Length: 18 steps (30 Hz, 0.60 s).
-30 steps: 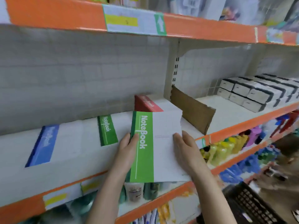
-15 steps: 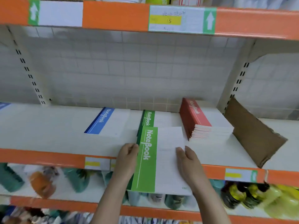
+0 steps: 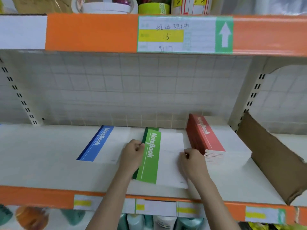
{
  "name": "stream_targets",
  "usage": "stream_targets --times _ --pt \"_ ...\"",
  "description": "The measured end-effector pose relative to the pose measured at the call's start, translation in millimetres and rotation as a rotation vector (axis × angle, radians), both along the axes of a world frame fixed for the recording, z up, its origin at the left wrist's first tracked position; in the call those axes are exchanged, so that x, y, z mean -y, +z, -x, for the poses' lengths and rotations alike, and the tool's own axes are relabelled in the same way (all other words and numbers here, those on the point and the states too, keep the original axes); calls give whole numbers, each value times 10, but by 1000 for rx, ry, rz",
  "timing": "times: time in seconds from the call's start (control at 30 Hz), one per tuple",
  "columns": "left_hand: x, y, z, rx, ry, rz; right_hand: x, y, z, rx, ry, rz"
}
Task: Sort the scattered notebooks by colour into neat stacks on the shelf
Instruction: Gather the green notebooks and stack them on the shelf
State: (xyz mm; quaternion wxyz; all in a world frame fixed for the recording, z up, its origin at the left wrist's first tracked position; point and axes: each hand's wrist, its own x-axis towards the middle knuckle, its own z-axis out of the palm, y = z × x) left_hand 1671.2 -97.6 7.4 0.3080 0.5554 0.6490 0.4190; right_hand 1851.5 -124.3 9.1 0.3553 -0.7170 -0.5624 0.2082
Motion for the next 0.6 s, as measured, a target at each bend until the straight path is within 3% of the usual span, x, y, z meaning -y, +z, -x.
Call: stream_targets --times 0.27,0.6 --pt "-664 -13 -13 -213 -40 55 -693 -65 56 82 8 70" --pt "-761 -97 -87 -493 -106 119 -805 -228 11 210 57 28"
